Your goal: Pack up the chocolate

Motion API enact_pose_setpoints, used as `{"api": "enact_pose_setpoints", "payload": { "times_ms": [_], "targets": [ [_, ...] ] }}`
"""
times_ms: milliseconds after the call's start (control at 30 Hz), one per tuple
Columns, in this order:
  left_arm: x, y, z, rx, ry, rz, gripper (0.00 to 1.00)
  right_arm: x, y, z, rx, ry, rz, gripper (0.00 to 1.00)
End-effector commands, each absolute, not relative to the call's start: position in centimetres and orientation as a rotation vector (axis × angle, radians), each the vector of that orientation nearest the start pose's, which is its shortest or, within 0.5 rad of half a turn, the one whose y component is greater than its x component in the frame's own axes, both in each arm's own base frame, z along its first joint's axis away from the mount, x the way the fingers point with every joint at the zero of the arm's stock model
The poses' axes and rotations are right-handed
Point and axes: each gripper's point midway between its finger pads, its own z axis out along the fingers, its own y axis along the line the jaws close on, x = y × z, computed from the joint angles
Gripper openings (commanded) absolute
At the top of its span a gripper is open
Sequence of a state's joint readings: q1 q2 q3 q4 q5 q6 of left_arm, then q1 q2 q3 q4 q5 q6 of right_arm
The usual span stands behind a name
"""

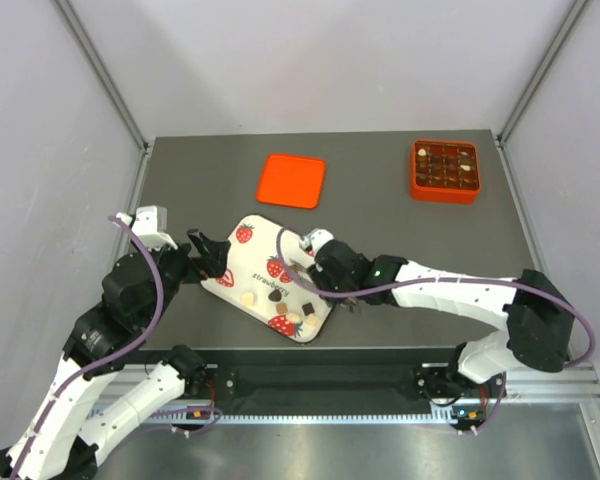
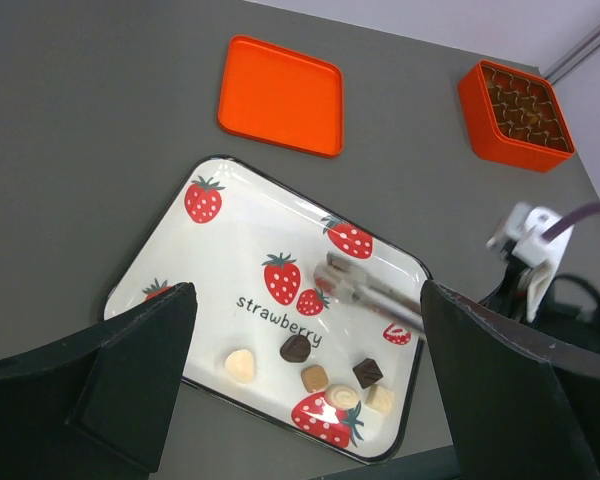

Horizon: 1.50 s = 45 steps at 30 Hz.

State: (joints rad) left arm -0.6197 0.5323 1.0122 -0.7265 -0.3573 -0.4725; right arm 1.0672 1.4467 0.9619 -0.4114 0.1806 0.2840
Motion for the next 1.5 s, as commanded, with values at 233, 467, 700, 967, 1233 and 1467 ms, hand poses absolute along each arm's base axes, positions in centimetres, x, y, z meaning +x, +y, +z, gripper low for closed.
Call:
{"api": "enact_pose_setpoints", "payload": {
  "times_ms": [233,467,700,967,1233,1467],
  "targets": [
    [19.9,-8.9,33.0,-0.122,1.788,-0.469,0.98,29.3,21.2,18.6,-0.435,2.218,0.302,0.31],
    [20.0,-8.9,32.4,-0.125,1.794,-0.471,0.98,36.3,10.6,21.5,-0.111,2.188,0.104,0.31],
    [20.3,-10.0,31.2,-0.113,1.829,-0.503,0.98,41.6,3.4,21.9,0.128,2.190,-0.031,0.31],
    [20.6,-10.0,30.4,-0.109,1.841,-0.479,0.98,44.7,0.0,21.8,0.222,2.198,-0.073,0.32],
    [20.7,-9.9,30.2,-0.113,1.844,-0.472,0.98,45.8,-0.8,19.5,0.237,2.251,-0.083,0.33],
    [20.8,-9.9,30.2,-0.112,1.845,-0.464,0.98,46.5,-1.6,17.7,0.238,2.274,-0.129,0.34]
  ]
}}
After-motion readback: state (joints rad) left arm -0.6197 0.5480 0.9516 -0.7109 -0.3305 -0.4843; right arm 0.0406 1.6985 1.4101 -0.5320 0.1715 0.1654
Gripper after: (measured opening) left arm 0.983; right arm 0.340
